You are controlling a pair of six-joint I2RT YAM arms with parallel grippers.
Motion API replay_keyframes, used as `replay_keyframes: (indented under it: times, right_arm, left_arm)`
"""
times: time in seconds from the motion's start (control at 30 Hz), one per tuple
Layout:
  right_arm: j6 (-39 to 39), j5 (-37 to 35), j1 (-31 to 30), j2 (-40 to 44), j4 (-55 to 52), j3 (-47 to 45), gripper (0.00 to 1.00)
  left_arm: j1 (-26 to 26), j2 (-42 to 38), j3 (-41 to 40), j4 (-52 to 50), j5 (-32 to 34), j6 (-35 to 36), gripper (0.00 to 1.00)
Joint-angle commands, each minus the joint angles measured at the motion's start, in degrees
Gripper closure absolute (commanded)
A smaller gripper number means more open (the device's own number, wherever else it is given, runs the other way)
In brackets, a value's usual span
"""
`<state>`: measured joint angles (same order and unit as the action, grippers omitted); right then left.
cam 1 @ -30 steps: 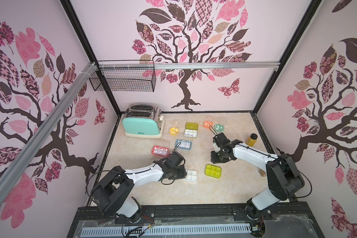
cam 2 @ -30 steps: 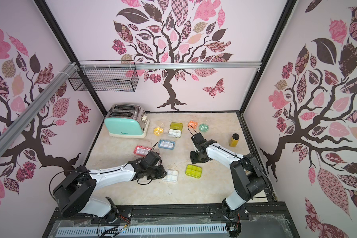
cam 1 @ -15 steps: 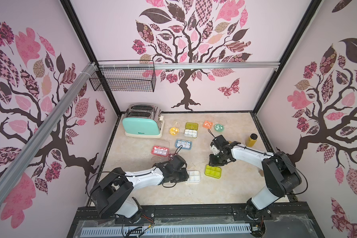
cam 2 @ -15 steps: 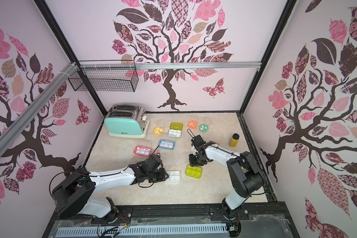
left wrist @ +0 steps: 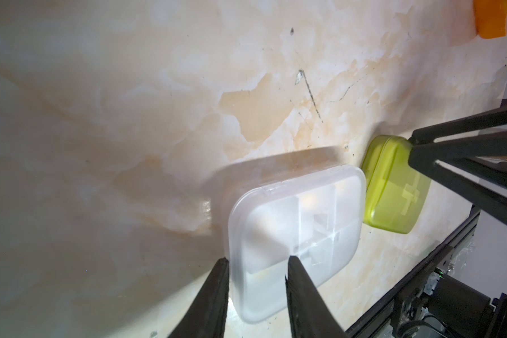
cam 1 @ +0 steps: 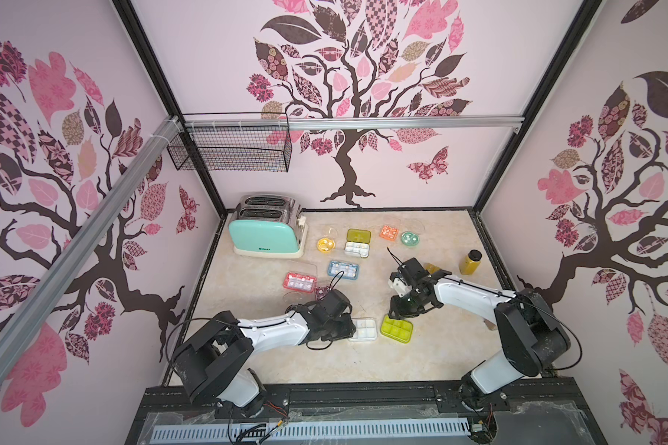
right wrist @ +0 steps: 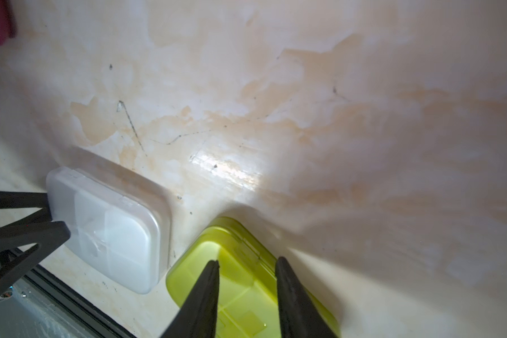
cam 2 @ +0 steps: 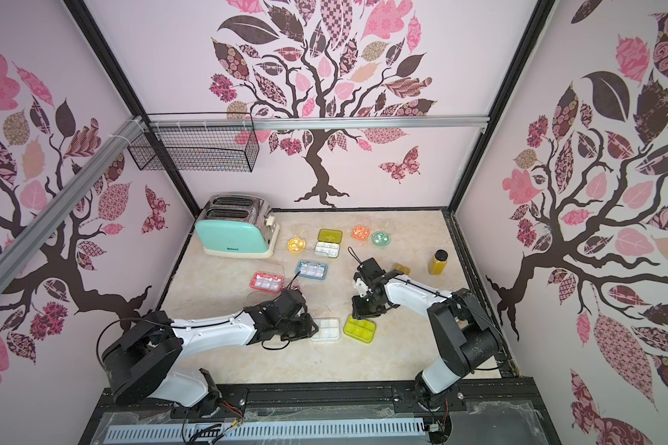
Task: Close pillboxes
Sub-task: Move the pillbox to the center of the board.
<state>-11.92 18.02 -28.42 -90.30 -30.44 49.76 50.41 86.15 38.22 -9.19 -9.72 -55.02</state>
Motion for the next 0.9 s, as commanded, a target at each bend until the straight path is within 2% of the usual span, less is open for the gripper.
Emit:
replay_keyframes:
  times: [0.0, 0.43, 0.87]
  right_arm:
    - [1.4, 1.9, -1.3, 0.4, -0.3, 0.6, 0.63]
    - [1.2, 6.0, -2.6, 0.1, 0.7, 2.1, 0.63]
    - [-6.5, 2.6, -1.2, 5.6, 4.0, 2.7, 0.55]
  left_arm:
    - [0.5, 1.7, 0.8, -0.4, -0.1, 1.3, 0.65]
    - [1.7, 3.5, 2.2, -0.2, -0.7, 1.5, 0.65]
    - [4.5, 5.8, 4.6, -0.8, -3.5, 4.0, 0.66]
